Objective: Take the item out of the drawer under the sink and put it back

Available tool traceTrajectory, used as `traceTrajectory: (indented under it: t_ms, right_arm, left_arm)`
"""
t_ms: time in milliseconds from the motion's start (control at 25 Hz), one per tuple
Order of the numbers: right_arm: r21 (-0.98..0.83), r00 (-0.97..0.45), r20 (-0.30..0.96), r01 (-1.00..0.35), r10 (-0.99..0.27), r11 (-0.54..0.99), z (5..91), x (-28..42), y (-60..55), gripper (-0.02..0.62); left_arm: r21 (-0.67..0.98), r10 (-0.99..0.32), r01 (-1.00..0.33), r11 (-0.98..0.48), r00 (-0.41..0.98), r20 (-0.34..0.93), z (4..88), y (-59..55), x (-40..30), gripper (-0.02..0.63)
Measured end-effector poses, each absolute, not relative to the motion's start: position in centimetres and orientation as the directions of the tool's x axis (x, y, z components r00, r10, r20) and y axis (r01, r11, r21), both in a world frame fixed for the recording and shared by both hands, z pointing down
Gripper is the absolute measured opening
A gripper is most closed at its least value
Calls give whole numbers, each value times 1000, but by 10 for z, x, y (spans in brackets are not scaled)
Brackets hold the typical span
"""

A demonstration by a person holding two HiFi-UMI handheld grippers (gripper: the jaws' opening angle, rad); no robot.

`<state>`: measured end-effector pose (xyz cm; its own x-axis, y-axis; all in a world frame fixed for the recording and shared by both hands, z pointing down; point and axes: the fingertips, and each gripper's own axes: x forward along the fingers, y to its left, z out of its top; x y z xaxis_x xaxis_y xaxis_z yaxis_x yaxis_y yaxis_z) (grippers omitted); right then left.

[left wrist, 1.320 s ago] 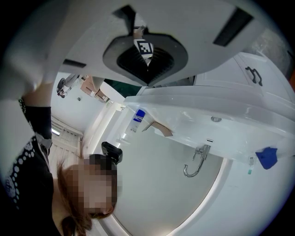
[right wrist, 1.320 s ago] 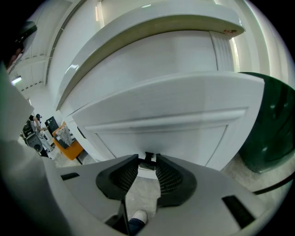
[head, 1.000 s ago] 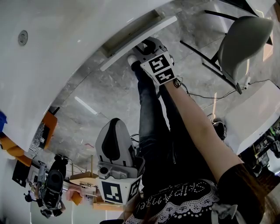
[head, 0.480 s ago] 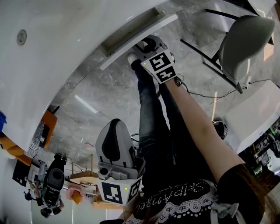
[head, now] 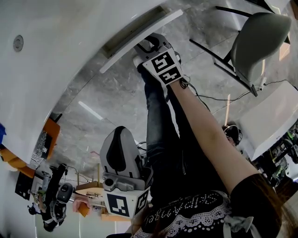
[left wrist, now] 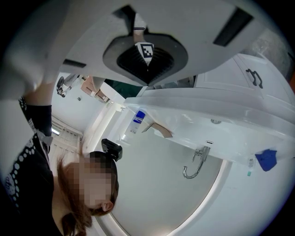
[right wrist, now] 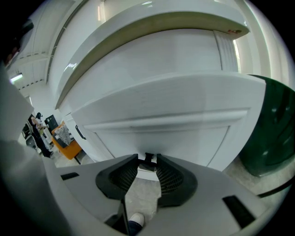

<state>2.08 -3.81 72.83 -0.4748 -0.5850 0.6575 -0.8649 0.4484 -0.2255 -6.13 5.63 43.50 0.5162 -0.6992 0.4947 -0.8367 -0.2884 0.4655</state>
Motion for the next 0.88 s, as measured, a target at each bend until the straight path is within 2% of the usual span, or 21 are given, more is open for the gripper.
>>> traceTrajectory:
  t_ms: [400, 880]
  right_arm:
    - [-255, -484, 674, -861, -557, 440, 727, 24, -28, 130]
    - [-263, -475, 634, -875, -611, 407, 724, 25, -23, 127]
  left_arm:
    - [463, -704, -838, -287, 513, 492, 433, 57, -59, 3]
    - [464, -692, -836, -293, 520, 501, 435, 60, -53, 3]
